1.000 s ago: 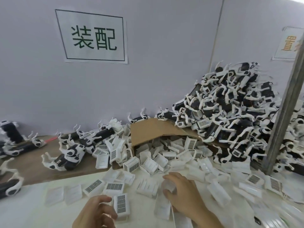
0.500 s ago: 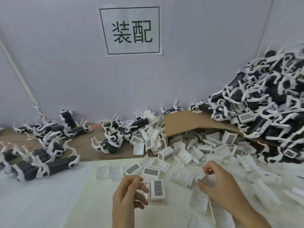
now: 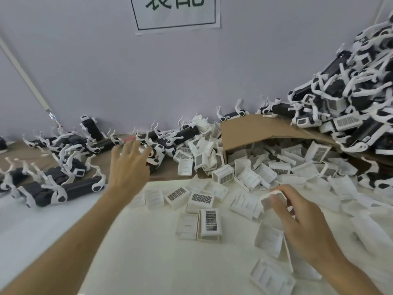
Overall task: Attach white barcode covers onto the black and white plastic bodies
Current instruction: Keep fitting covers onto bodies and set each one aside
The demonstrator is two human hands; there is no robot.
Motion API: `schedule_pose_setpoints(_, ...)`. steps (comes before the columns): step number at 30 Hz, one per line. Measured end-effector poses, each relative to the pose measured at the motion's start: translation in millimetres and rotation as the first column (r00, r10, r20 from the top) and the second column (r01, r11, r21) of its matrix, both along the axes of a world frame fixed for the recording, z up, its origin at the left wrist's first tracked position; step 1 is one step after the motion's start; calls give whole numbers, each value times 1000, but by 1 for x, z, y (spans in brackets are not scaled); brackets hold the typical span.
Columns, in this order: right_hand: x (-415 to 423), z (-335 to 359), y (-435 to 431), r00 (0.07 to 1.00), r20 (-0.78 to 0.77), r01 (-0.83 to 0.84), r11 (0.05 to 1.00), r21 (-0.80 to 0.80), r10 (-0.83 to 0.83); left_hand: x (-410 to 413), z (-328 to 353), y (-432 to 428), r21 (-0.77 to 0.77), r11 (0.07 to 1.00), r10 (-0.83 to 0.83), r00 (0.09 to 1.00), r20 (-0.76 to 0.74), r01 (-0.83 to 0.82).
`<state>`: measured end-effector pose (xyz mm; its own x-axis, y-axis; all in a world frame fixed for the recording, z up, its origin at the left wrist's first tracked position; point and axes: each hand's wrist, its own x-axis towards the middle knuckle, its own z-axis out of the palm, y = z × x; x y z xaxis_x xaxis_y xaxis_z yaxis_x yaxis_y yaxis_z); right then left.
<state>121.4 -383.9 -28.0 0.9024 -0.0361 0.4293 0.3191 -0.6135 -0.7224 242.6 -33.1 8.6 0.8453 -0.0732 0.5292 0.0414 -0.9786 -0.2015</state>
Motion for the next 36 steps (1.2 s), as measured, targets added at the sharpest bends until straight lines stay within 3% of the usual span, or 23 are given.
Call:
schedule_pose_setpoints(5, 1, 8, 2, 996, -90, -2, 971, 238, 24, 42, 3, 4, -2, 999, 52, 990, -128, -53)
schedule_pose_setpoints(8, -2, 14, 3, 963, -225, -19, 871, 491, 148, 49, -3, 1, 7, 989, 147, 973, -180, -148)
schedule_pose_setpoints(15, -10, 25, 15, 872, -309, 41, 571, 820, 381, 41, -6, 23, -494, 833, 204, 968, -145, -250)
schedule_pose_setpoints(20, -14, 35, 14, 766, -250, 108, 264, 958, 592, 26, 3, 42, -782, 621, 212, 970, 116, -42)
schedule_pose_setpoints(23, -15, 36, 12, 733, -203, 146, 142, 979, 649, 10, 11, 51, -881, 458, 165, 963, 214, 117)
schedule_pose_setpoints(27, -15, 35, 14, 733, -134, 207, -31, 978, 666, -42, 18, 8, -910, 69, 121, 901, 415, 410)
schedule_pose_setpoints(29, -15, 33, 15, 746, -108, 233, -105, 967, 658, -80, 7, -33, -876, -76, 12, 878, 478, 477)
schedule_pose_setpoints(32, -16, 29, 17, 775, -161, 223, -26, 974, 611, -124, -17, -81, -873, -318, -120, 898, 424, 370)
schedule_pose_setpoints(36, -16, 26, 23, 884, -293, 159, 353, 922, 365, -146, -31, -111, -812, -584, -286, 930, 232, 23)
